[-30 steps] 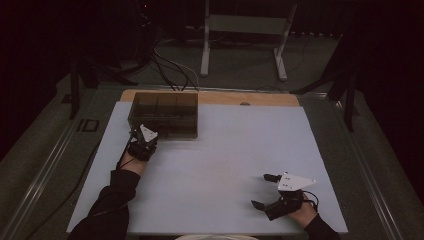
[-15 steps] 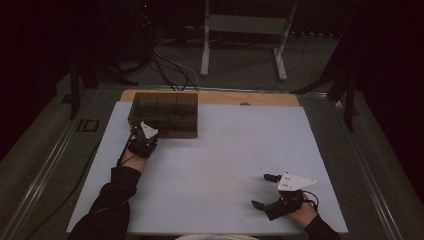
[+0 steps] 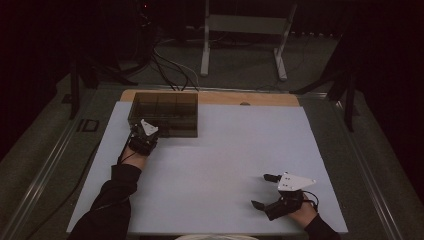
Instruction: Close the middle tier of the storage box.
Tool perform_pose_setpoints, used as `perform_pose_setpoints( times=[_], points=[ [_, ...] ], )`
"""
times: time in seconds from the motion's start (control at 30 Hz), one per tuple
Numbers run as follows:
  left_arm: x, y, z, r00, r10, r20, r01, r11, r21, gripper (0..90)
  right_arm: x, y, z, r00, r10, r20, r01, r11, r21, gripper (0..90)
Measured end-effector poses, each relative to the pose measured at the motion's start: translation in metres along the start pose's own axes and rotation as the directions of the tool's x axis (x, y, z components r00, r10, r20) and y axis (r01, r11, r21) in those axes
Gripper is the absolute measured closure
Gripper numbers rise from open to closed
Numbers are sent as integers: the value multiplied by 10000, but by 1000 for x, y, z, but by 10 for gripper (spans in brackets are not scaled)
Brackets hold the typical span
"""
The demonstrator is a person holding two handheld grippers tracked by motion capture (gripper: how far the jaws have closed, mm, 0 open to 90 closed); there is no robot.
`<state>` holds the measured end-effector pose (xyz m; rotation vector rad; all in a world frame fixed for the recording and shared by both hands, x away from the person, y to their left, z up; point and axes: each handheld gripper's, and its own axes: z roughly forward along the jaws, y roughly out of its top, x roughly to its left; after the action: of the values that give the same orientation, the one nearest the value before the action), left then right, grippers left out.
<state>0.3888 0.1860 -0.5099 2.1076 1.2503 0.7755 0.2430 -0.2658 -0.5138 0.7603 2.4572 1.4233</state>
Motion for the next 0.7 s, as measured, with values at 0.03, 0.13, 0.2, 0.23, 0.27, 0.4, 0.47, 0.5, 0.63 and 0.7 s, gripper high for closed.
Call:
perform_pose_setpoints(
  times=[0.03,0.13,0.2,0.23,0.27,0.4,0.47,0.5,0.63,0.7],
  points=[
    [0,1,0,10000,-1,-11,1,10000,21,900,0,0,0,10000,0,5,0,10000,-1,0],
    [1,2,1,10000,45,-56,-45,10000,21,900,0,0,0,10000,-37,0,37,10000,15,0],
    [1,3,2,10000,62,-54,-61,10000,66,900,0,0,0,10000,-3,2,3,10000,6,0],
    [0,3,3,10000,79,-55,-79,9999,73,900,0,0,0,10000,-1,8,1,10000,16,0],
    [0,4,3,9999,97,-64,-96,9999,97,900,0,0,0,10000,-2,8,2,10000,16,0],
    [0,6,5,9998,152,-119,-151,9998,89,900,0,0,0,10000,-32,1,32,10000,22,0],
    [1,7,6,9998,128,-134,-127,9999,68,900,0,0,0,10000,-30,-7,30,10000,22,0],
    [1,8,6,9998,134,-139,-133,9999,55,900,0,0,0,10000,-23,-12,23,10000,23,0],
    [2,10,7,9996,173,-200,-171,9998,88,900,0,0,0,10000,-29,-14,29,10000,23,0],
    [2,11,8,9995,226,-218,-224,9997,126,900,0,0,0,10000,-13,-21,13,10000,16,0]
  ],
)
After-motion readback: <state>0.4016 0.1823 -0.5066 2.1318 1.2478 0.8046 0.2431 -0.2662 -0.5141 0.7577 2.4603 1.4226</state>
